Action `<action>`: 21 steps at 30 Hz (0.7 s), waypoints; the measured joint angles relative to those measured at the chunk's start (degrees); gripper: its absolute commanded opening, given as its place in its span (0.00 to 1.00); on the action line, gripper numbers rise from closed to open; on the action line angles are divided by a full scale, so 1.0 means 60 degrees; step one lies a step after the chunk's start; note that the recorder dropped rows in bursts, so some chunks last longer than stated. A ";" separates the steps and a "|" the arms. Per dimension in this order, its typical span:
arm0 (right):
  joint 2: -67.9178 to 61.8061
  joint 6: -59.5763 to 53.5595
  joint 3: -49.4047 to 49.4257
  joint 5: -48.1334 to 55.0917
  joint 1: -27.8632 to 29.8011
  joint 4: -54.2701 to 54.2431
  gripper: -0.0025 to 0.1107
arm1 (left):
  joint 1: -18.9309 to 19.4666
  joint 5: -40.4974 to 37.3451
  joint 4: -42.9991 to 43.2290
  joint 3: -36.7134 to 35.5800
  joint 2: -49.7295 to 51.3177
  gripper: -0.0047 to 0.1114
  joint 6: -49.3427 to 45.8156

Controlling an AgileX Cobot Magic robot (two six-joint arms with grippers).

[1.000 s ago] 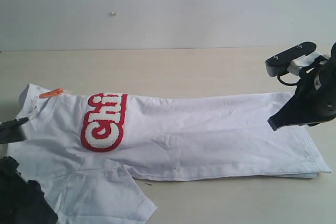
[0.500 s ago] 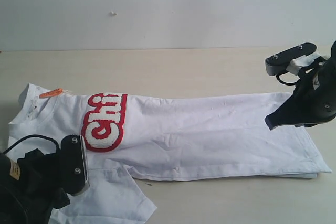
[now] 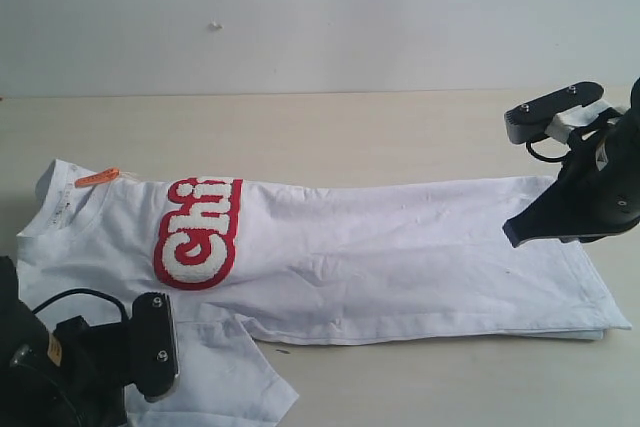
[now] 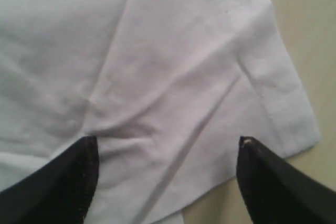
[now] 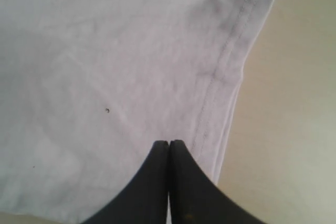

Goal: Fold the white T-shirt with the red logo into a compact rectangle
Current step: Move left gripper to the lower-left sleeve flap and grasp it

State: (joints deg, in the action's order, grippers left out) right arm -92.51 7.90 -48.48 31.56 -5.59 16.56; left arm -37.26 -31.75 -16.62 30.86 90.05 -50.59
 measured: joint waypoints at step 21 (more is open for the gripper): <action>0.0000 0.0000 0.0000 -0.0113 0.0000 -0.0018 0.02 | 0.0000 -0.0471 -0.0711 0.0143 0.0219 0.04 0.1031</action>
State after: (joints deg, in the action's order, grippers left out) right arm -92.51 7.90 -48.48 30.88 -5.59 16.45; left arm -37.26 -34.57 -20.89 31.72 91.36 -44.40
